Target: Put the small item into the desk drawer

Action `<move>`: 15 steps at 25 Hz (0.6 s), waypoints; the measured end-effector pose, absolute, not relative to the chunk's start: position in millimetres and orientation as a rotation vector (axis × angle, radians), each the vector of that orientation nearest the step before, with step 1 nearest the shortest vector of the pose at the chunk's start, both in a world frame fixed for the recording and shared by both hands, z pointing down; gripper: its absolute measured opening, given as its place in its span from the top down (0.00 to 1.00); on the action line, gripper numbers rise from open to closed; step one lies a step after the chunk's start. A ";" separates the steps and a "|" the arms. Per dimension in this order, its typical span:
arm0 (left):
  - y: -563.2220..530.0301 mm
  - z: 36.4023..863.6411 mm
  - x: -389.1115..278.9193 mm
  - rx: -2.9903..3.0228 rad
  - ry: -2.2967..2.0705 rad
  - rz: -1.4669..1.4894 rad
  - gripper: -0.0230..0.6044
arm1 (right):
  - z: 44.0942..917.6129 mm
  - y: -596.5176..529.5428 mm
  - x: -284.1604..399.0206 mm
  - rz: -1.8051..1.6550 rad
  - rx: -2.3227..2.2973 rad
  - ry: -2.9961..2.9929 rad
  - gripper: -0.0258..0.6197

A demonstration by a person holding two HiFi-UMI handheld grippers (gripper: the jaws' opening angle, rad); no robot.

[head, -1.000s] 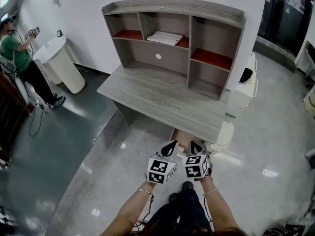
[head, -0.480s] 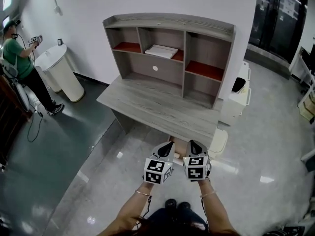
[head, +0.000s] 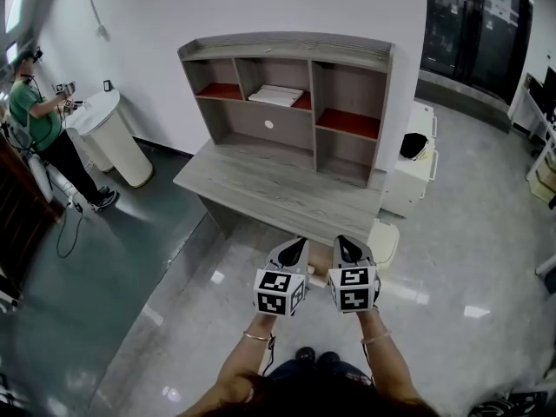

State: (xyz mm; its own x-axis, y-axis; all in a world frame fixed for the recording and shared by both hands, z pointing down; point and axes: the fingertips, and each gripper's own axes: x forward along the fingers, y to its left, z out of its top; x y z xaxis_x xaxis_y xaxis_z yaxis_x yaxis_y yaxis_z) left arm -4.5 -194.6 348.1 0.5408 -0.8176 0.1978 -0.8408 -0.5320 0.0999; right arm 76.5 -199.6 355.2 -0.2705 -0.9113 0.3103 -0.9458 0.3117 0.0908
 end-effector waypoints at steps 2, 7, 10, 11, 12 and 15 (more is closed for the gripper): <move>-188.3 340.7 -0.4 2.590 -1.426 0.180 0.94 | 346.0 -193.0 84.1 0.147 1.680 -2.290 0.96; -171.8 318.3 8.8 2.614 -1.462 0.175 0.94 | 326.6 -177.9 100.8 0.124 1.678 -2.320 0.96; -163.4 304.8 13.2 2.626 -1.480 0.169 0.94 | 314.5 -169.9 107.0 0.114 1.676 -2.350 0.96; -161.0 301.0 14.3 2.628 -1.486 0.164 0.94 | 310.6 -167.6 108.0 0.106 1.673 -2.358 0.96; -158.6 297.7 15.2 2.627 -1.492 0.159 0.94 | 307.0 -165.4 108.6 0.097 1.669 -2.365 0.96; -150.8 289.8 17.4 2.613 -1.515 0.143 0.94 | 297.1 -158.8 110.2 0.070 1.652 -2.384 0.96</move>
State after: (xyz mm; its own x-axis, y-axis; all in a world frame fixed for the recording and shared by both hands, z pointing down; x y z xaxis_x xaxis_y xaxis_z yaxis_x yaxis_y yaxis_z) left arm 17.4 -150.8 289.8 0.4954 -0.8573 0.1400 -0.8684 -0.4929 0.0543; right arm 110.2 -158.8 297.1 -0.3322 -0.9166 0.2226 -0.9280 0.3599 0.0968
